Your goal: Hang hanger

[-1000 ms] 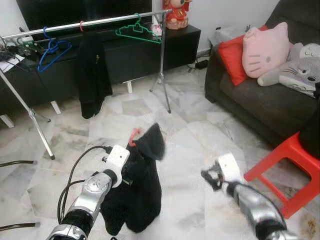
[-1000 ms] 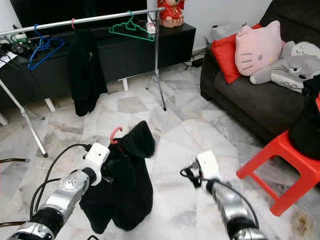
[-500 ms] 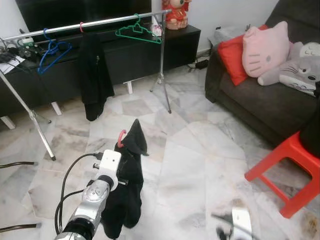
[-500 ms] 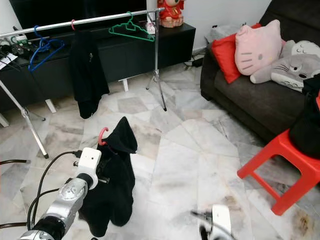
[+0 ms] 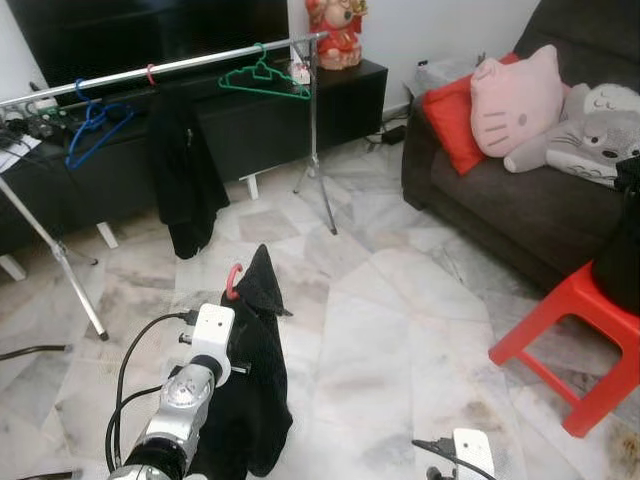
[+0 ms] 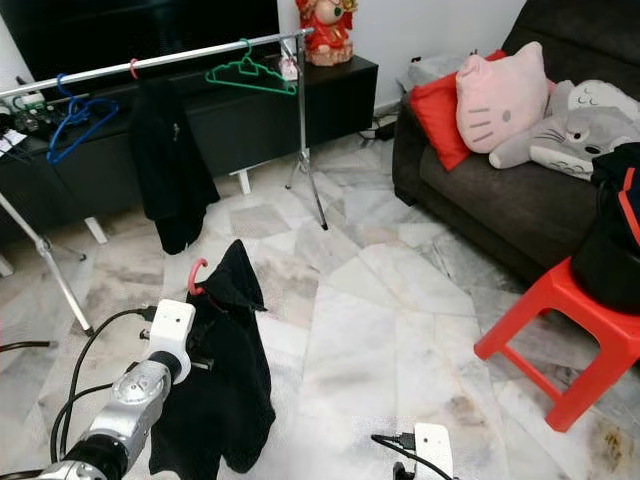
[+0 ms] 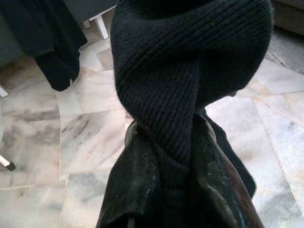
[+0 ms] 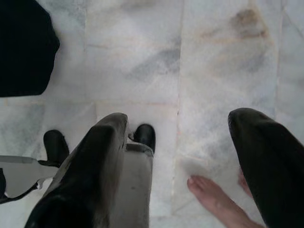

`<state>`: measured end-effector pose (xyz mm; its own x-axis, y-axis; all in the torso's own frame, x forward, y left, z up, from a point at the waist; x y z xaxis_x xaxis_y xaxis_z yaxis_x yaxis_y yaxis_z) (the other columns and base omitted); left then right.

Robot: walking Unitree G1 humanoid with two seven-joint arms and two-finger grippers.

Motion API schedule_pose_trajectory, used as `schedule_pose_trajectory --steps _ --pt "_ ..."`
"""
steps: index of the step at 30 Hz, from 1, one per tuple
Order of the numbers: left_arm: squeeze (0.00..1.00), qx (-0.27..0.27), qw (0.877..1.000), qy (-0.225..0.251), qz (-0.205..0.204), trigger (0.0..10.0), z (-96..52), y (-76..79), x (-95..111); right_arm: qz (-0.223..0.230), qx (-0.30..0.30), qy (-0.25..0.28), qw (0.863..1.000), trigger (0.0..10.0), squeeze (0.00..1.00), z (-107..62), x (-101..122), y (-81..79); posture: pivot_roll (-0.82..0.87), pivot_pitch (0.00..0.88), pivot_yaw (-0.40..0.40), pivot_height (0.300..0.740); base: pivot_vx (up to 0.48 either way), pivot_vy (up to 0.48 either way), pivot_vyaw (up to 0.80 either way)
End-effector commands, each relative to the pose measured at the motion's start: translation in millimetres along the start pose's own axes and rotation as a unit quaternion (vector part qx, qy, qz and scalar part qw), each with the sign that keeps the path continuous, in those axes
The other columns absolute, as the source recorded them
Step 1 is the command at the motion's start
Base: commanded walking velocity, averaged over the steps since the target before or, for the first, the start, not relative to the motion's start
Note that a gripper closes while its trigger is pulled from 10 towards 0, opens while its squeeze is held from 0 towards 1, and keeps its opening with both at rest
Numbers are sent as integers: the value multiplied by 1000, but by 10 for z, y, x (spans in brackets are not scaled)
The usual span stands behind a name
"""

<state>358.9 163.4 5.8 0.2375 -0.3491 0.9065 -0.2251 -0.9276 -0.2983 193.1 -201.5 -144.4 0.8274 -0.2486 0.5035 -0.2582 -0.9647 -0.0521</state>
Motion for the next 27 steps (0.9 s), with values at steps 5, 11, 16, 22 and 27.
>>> schedule_pose_trajectory --steps 5,11,16,22,27 --pt "0 12 1000 21 -9 10000 33 -98 113 -25 14 -21 999 10000 0 -15 -172 -80 -116 0 36 727 480 0 0" --pt "0 11 1000 16 -15 10000 28 -92 78 -9 9 -42 999 10000 0 -69 -375 130 -124 0 39 727 480 0 0" --pt "0 8 1000 13 -17 10000 22 -63 55 -10 0 -42 999 10000 0 -83 -365 266 -128 0 41 727 480 0 0" --pt "0 4 1000 13 -18 10000 29 -35 57 -10 3 -38 999 10000 0 -76 -341 239 -135 0 39 727 480 0 0" --pt "0 2 1000 15 -19 10000 48 -26 88 -13 12 -33 999 10000 0 -47 -281 82 -132 0 38 727 480 0 0"
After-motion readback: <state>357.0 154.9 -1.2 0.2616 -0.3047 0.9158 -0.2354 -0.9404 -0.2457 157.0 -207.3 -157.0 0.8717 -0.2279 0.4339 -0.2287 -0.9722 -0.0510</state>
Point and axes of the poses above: a point about 5 cm out from each wrist's last joint towards the gripper, its own z axis pointing out of the wrist towards the gripper, its own x axis along the axis of the wrist's last joint, y = z × x, the point moved 6 cm from there along z, pointing out of the wrist towards the gripper, and after that the axes turned 11 degrees about z, right-handed, at the moved point
